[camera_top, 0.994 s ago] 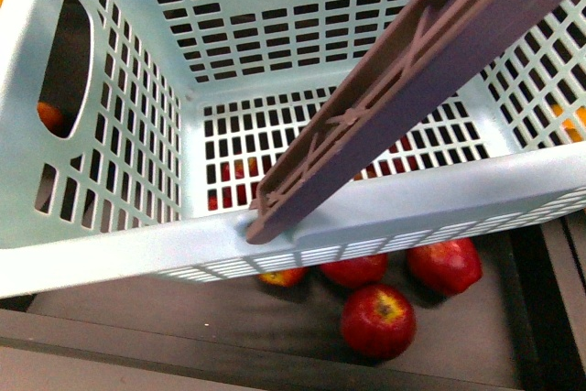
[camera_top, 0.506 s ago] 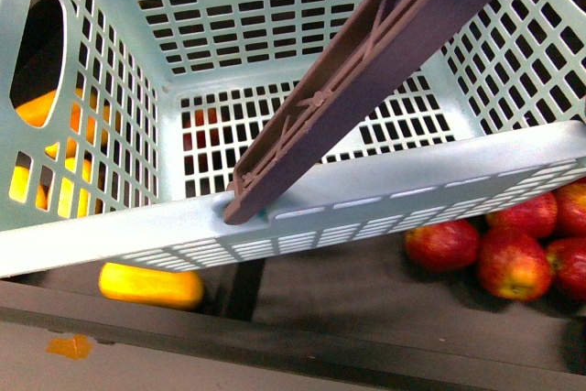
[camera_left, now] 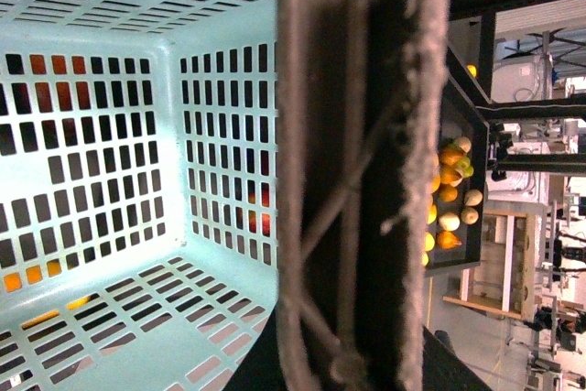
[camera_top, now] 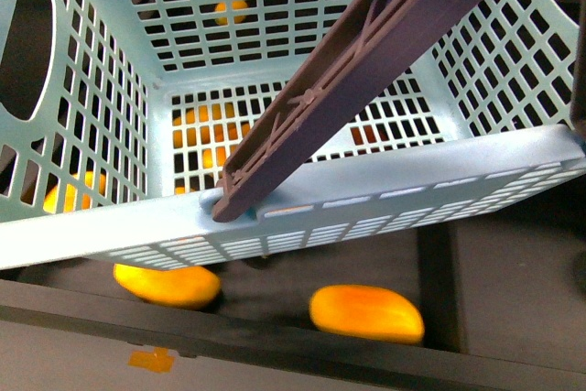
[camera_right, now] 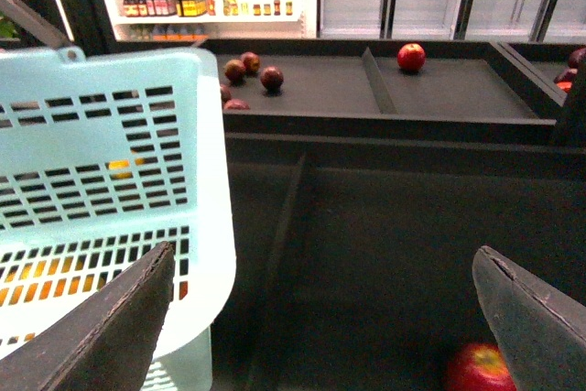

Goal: Pick lemon and mango into basket

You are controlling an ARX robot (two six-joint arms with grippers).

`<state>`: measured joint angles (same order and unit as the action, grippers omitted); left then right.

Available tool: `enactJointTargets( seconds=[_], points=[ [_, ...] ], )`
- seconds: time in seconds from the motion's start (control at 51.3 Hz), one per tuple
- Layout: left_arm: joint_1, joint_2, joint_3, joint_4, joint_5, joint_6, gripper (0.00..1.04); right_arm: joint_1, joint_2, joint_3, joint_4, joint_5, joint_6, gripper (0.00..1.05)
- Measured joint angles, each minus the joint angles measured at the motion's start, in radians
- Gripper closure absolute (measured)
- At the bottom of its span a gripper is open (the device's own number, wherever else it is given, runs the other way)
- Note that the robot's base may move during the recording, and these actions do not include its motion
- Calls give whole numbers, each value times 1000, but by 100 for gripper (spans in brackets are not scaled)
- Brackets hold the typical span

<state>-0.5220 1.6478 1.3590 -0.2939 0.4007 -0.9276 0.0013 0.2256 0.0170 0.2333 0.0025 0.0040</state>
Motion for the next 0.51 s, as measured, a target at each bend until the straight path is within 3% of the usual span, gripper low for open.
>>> enactJointTargets(
  seconds=[0.506],
  points=[
    [0, 1, 0, 0, -2, 0, 100, 0, 1, 0, 0, -3, 0, 9]
  ],
)
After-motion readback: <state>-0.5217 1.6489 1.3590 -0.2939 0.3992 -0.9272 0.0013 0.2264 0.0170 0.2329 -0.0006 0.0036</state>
